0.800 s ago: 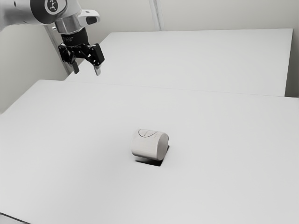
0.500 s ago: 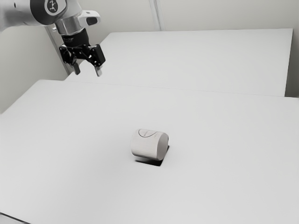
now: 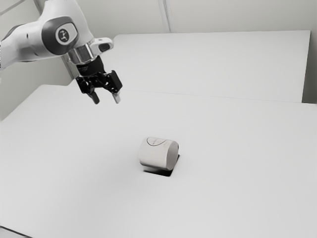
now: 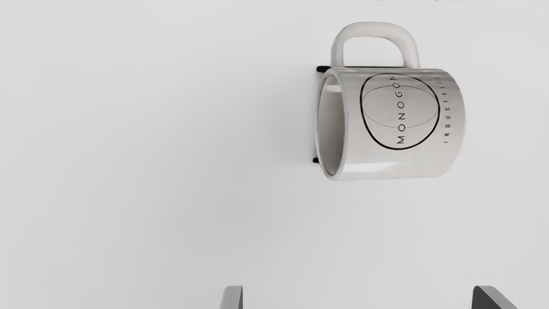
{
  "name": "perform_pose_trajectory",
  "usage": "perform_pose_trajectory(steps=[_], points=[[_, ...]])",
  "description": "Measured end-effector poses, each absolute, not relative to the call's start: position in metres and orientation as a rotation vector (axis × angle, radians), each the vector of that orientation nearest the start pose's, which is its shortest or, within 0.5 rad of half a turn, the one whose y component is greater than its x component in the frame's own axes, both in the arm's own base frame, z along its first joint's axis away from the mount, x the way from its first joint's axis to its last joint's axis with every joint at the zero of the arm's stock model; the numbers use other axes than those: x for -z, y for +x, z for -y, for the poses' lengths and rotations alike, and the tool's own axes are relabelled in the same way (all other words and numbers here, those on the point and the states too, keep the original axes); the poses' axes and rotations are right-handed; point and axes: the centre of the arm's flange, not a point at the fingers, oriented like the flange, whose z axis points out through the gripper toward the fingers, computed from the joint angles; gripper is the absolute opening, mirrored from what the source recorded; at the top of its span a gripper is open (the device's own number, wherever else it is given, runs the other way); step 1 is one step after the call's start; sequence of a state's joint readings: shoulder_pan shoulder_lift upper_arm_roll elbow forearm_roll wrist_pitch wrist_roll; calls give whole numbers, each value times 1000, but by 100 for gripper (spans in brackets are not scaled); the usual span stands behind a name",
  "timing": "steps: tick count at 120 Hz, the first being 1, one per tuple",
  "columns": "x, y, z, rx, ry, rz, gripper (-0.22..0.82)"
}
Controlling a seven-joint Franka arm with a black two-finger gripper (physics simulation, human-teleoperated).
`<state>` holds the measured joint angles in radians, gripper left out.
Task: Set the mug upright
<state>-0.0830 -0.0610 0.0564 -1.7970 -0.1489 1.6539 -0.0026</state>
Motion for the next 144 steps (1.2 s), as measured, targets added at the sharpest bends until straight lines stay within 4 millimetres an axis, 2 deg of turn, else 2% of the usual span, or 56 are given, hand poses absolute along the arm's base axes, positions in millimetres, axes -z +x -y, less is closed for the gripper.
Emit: perform_pose_trajectory(steps=[31, 71, 100, 144], points=[[-499, 536, 18, -109, -3407, 40, 58], [-430, 528, 21, -14, -3597, 96, 58], [-406, 535, 19, 114, -3697, 100, 58], [-353, 537, 22, 94, -3778, 46, 58]])
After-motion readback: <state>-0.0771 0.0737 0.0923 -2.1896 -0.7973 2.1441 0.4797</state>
